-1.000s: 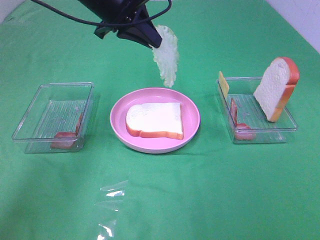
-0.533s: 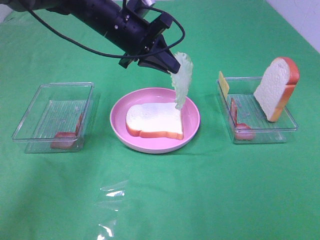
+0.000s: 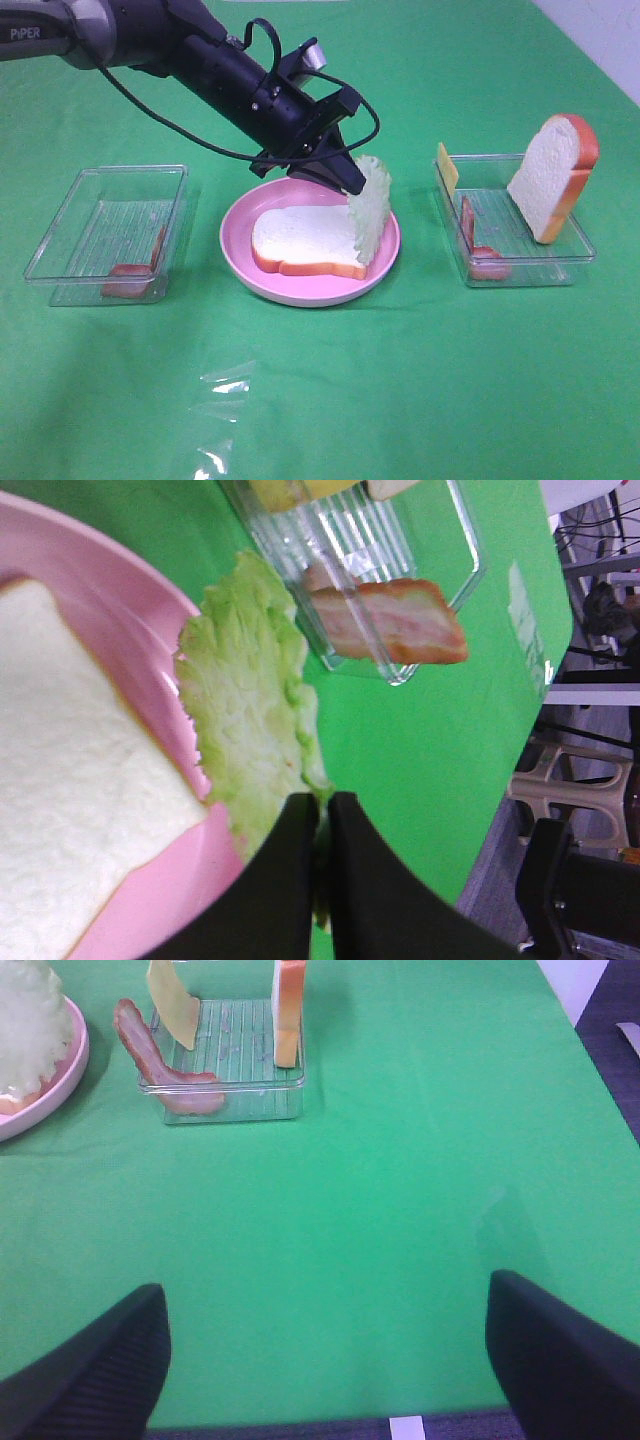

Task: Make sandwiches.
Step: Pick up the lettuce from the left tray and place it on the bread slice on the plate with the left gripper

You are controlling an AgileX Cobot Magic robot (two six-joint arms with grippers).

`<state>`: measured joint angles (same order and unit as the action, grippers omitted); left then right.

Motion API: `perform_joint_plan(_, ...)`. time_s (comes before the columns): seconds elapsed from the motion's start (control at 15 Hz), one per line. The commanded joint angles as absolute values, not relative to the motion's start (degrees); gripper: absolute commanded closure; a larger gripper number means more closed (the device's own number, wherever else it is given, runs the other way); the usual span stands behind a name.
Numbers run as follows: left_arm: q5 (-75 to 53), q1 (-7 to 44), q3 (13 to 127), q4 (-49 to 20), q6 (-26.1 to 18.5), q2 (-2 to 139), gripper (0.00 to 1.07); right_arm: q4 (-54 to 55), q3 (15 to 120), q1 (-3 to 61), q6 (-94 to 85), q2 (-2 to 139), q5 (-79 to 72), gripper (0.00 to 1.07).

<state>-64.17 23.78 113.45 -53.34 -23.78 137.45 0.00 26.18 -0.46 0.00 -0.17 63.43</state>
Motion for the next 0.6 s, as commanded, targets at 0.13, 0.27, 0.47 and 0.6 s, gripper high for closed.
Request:
perform_joint_plan(0.13, -62.17, 24.01, 113.62, -48.13, -21.60, 137.57, 1.07, 0.00, 25.95, -0.52, 0.00, -1.78, 63.08, 0.23)
perform_joint_plan(0.27, -58.84, 24.01, 113.62, -43.37, -18.39, 137.11, 1.07, 0.00, 25.95, -0.52, 0.00, -1.78, 63.08, 0.23)
perform_joint_plan(0.47, -57.64, 24.01, 113.62, -37.87, -15.53, 136.48, 1.07, 0.00, 25.95, -0.52, 0.00, -1.78, 63.08, 0.23)
perform_joint_plan(0.6, -58.61, 24.01, 113.62, -33.58, -13.24, 136.02, 1.07, 0.00, 25.95, -0.52, 0.00, -1.78, 63.08, 0.23)
